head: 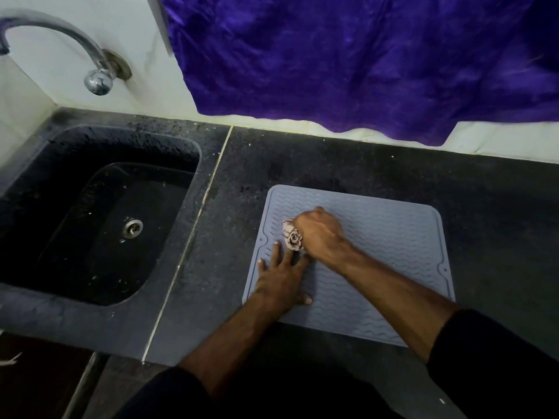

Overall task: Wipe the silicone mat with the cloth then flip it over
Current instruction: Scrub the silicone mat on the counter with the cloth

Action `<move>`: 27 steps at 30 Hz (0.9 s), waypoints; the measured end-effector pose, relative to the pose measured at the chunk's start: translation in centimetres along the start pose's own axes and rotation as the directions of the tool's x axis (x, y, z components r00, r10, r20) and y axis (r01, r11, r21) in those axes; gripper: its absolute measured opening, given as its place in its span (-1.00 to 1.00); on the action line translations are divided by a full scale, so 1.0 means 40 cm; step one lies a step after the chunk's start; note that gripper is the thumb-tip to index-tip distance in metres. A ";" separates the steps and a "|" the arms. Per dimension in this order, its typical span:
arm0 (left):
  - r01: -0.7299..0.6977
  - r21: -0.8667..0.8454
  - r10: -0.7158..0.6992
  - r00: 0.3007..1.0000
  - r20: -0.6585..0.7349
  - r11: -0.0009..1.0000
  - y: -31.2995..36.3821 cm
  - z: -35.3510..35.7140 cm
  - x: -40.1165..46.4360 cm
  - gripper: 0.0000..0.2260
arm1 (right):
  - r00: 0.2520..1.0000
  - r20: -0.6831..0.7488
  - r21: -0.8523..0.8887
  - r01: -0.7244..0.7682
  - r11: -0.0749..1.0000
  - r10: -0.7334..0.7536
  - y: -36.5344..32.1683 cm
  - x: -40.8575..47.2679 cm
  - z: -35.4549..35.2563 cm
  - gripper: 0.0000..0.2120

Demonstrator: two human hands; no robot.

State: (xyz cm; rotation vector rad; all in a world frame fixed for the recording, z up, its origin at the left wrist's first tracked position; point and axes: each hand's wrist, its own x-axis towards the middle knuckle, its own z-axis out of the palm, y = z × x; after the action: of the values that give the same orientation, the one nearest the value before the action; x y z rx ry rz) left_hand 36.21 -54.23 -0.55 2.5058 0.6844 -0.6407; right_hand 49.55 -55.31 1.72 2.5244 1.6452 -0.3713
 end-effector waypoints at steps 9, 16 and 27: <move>0.014 0.005 -0.014 1.000 -0.028 1.000 -0.005 0.006 0.007 -0.13 | 0.977 -0.095 0.059 0.194 0.979 -0.188 -0.084 0.042 0.025 -0.75; 0.003 0.011 -0.003 1.000 -0.001 1.000 -0.006 0.006 0.004 -0.06 | 1.000 -0.025 0.037 0.000 0.999 0.001 0.040 -0.023 0.016 -0.77; 0.010 0.039 -0.010 1.000 -0.022 0.999 -0.002 0.007 0.006 -0.08 | 0.994 -0.091 -0.048 0.054 0.997 -0.058 -0.025 -0.008 0.033 -0.58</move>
State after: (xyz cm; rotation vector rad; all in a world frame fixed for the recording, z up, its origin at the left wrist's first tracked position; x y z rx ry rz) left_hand 36.25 -54.23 -0.91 2.5502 0.6989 -0.6373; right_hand 48.31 -55.47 0.57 2.5022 1.7392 -0.2224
